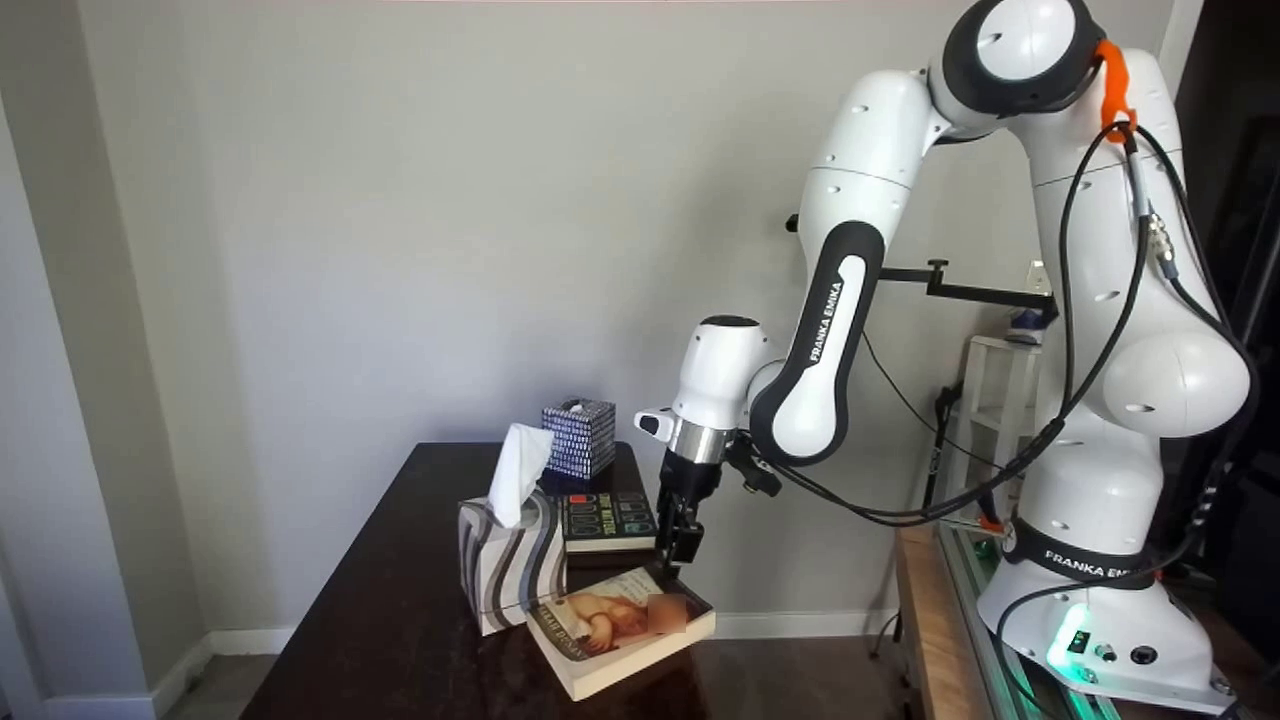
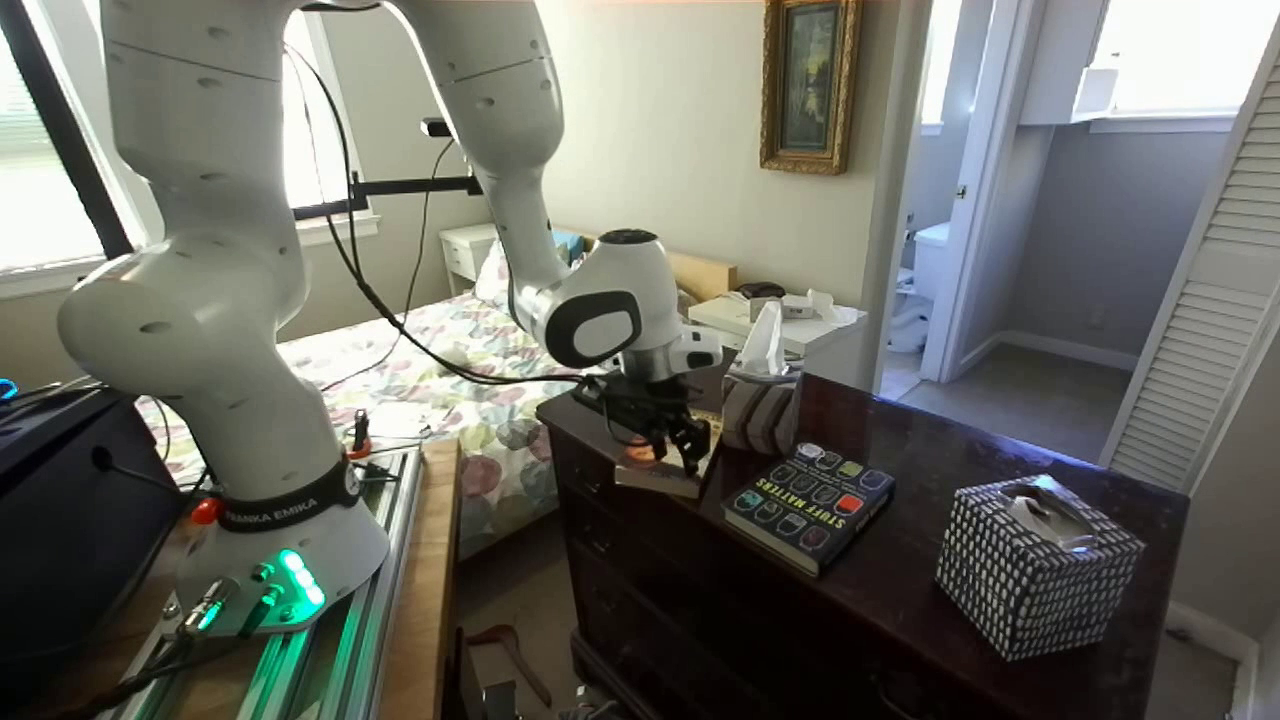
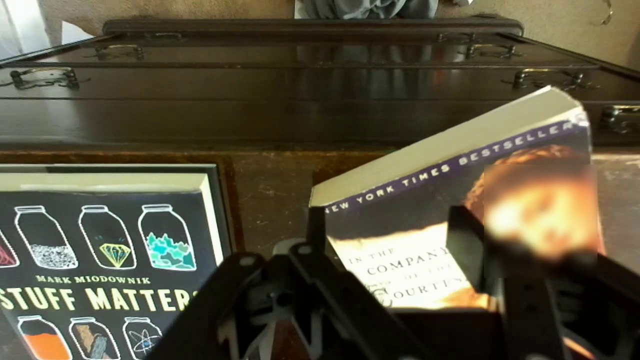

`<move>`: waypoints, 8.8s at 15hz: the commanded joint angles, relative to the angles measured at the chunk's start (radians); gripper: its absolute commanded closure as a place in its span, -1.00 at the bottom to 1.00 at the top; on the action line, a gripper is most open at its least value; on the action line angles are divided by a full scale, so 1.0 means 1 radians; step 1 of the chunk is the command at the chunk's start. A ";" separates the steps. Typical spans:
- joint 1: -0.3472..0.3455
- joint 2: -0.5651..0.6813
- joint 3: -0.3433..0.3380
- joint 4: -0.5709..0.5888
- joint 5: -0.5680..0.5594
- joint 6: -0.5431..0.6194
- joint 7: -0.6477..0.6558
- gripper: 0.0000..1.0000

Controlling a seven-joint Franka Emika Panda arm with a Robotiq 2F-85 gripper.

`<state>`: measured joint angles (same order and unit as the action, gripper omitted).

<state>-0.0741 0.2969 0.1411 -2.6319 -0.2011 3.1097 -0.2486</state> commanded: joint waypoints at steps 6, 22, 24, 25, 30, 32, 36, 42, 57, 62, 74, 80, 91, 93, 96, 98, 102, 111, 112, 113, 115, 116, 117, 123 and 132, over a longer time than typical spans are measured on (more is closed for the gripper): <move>0.163 -0.201 -0.111 -0.087 -0.164 -0.233 0.064 -1.00; 0.276 -0.208 -0.166 -0.084 -0.634 -0.264 0.435 -1.00; 0.287 -0.202 -0.162 -0.086 -0.662 -0.258 0.471 -1.00; 0.293 -0.198 -0.157 -0.090 -0.660 -0.255 0.483 -1.00; 0.353 -0.193 -0.164 -0.080 -0.812 -0.298 0.695 -1.00; 0.369 -0.178 -0.162 -0.075 -0.883 -0.310 0.794 -1.00; 0.399 -0.138 -0.160 -0.061 -1.005 -0.337 0.955 -1.00; 0.441 -0.054 -0.160 -0.016 -1.213 -0.411 1.165 -1.00; 0.401 0.157 -0.038 0.145 -1.392 -0.608 1.345 -1.00; 0.360 0.187 0.027 0.171 -1.402 -0.669 1.357 -1.00; 0.333 0.217 0.057 0.189 -1.398 -0.726 1.362 -0.45; 0.332 0.218 0.071 0.189 -1.399 -0.769 1.361 0.16; 0.279 0.143 0.111 0.142 -1.311 -0.734 1.214 0.80; 0.257 0.112 0.115 0.125 -1.292 -0.688 1.163 0.80; 0.233 0.063 0.111 0.097 -1.249 -0.621 1.083 0.80; 0.225 0.030 0.106 0.077 -1.203 -0.589 1.025 0.80; 0.214 -0.042 0.087 0.035 -1.134 -0.539 0.928 0.80; 0.197 -0.183 0.025 -0.023 -1.020 -0.510 0.825 0.80; 0.197 -0.192 0.018 -0.024 -1.012 -0.514 0.819 0.80; 0.195 -0.193 0.009 -0.020 -1.017 -0.509 0.820 0.80; 0.193 -0.182 -0.006 -0.008 -1.029 -0.501 0.825 0.80; 0.185 -0.170 -0.006 -0.003 -1.042 -0.493 0.839 0.80; 0.183 -0.156 -0.012 0.004 -1.050 -0.477 0.848 0.80; 0.169 -0.105 -0.044 0.045 -1.131 -0.386 0.917 0.80; 0.151 -0.041 -0.075 0.090 -1.164 -0.246 0.926 0.80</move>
<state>0.0978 0.2283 0.0739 -2.5596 -1.3567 2.7828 0.6796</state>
